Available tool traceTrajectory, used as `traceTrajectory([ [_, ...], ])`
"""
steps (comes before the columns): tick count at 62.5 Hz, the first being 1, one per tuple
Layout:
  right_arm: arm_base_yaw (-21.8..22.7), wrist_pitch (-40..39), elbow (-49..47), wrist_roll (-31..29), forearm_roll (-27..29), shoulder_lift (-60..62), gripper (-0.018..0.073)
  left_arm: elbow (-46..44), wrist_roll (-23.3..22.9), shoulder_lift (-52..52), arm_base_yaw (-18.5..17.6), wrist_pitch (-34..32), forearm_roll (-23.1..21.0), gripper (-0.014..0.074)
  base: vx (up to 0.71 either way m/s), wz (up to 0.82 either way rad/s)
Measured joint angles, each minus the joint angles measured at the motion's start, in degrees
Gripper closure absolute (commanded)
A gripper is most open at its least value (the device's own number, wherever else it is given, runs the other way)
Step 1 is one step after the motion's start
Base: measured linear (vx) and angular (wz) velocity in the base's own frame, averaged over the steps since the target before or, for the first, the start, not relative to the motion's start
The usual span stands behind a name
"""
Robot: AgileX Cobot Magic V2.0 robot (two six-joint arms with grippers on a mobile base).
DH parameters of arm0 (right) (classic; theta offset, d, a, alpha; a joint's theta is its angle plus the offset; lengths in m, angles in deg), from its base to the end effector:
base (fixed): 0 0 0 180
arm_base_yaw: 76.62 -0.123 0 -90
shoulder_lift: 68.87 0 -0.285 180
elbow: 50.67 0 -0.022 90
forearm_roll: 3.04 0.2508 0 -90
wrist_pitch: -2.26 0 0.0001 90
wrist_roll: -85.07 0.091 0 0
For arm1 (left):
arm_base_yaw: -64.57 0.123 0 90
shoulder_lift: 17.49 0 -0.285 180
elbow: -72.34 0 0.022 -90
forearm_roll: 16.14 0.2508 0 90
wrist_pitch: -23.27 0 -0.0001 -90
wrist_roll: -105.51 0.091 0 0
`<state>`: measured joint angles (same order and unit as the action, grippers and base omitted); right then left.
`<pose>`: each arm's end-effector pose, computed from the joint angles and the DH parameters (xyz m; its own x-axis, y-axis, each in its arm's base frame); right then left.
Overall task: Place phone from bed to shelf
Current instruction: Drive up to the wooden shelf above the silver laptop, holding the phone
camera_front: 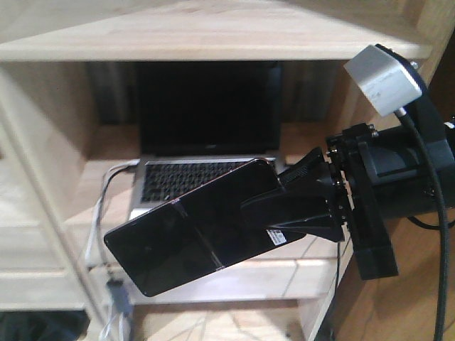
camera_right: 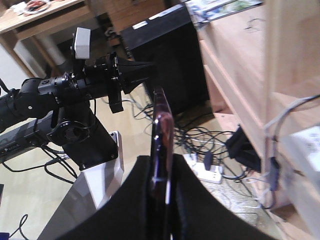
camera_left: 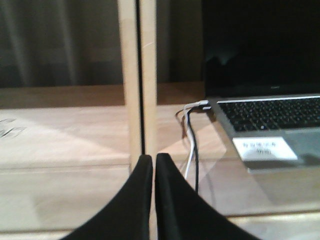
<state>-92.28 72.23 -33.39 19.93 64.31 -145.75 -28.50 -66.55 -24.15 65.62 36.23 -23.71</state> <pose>0.1863 0.1342 0.3692 -0.3832 -0.3323 -0.8618 -0.9210 0.2078 0.3294 0.0554 -0.0017 0.1825 -0.1506 0.0070 -0.9886 0.0124 0.9999 0.0052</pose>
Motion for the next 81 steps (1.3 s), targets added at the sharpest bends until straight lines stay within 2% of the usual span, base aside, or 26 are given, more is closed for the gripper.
traceTrajectory([
  [81, 0.0, 0.0, 0.0, 0.0, 0.0, 0.0, 0.0564, 0.0, 0.0, 0.0, 0.0, 0.0, 0.0, 0.0596, 0.09, 0.02],
])
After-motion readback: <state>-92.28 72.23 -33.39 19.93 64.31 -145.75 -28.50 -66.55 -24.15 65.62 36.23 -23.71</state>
